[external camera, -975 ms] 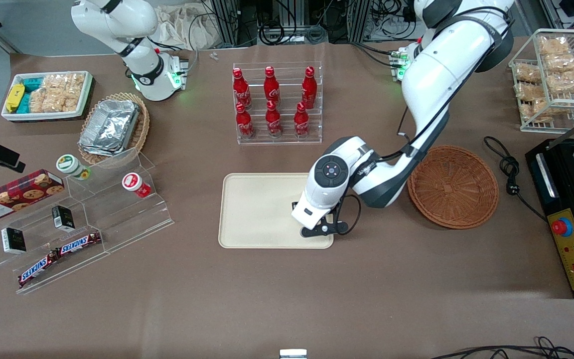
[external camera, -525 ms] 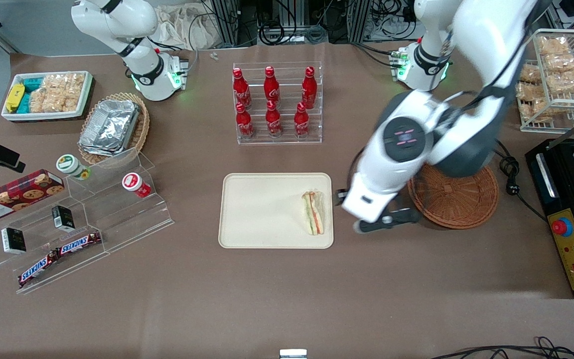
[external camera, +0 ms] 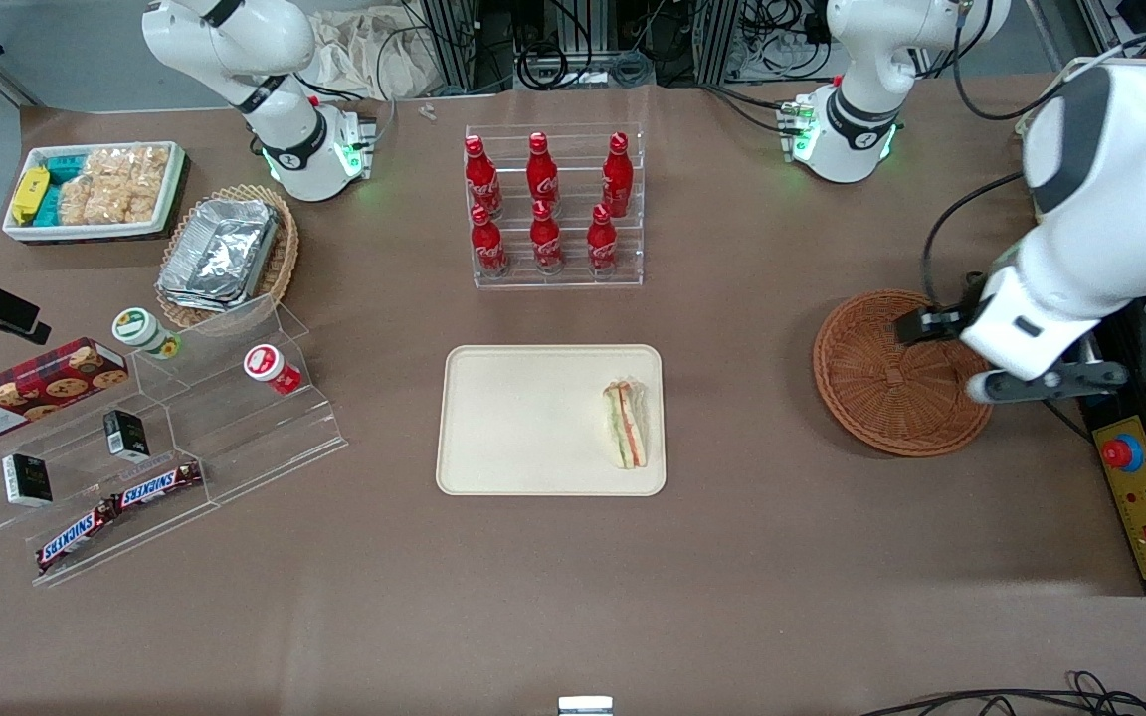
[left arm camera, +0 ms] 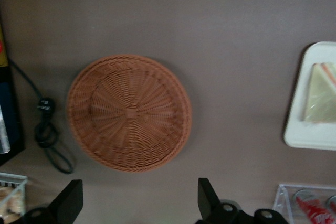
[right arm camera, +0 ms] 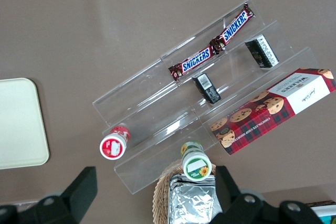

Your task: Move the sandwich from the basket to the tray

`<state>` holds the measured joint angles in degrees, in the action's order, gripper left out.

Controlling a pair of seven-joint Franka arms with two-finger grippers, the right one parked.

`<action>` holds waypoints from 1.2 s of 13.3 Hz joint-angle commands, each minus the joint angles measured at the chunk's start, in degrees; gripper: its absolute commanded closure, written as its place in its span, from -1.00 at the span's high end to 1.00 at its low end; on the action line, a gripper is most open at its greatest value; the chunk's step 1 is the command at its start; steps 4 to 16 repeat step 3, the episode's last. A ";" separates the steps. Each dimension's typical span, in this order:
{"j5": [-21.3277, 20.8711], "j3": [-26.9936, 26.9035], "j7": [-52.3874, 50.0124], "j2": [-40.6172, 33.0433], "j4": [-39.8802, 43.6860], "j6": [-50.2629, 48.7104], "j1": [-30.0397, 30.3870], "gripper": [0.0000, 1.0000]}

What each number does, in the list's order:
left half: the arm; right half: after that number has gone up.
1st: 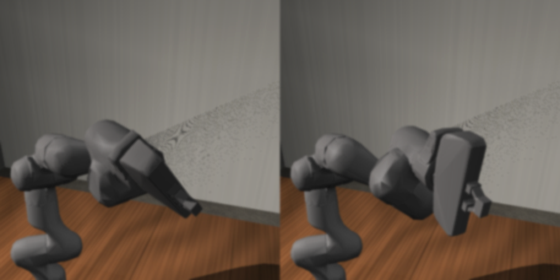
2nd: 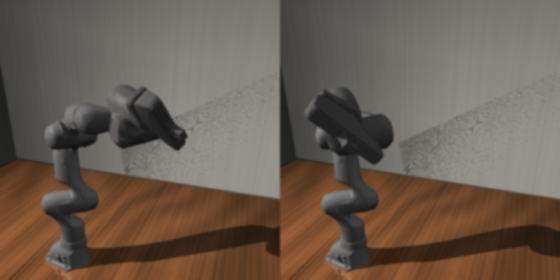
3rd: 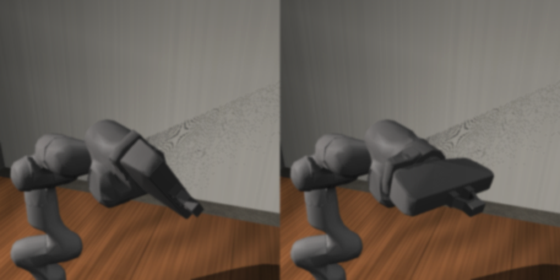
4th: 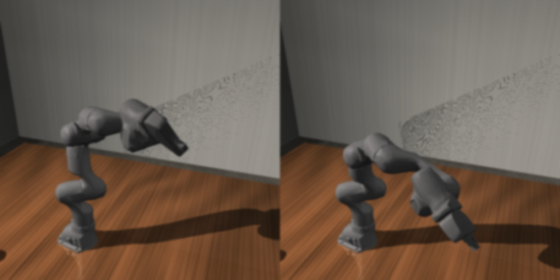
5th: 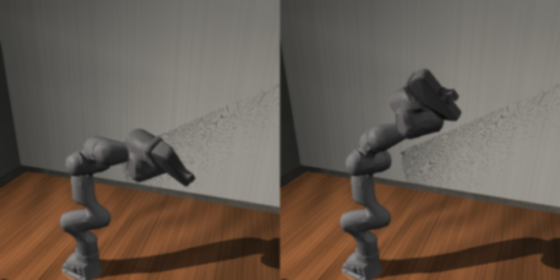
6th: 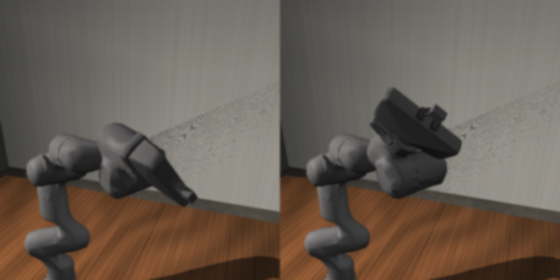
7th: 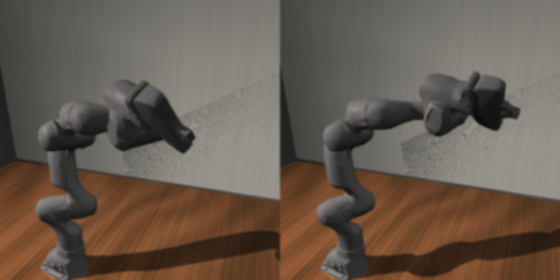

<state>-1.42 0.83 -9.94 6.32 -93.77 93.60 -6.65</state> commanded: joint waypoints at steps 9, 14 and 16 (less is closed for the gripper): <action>-3.24 -1.97 3.62 3.25 5.33 -2.54 -1.61 0.98; -3.24 -1.97 3.62 3.25 5.33 -2.54 -1.61 0.98; -3.24 -1.97 3.62 3.25 5.33 -2.54 -1.61 0.98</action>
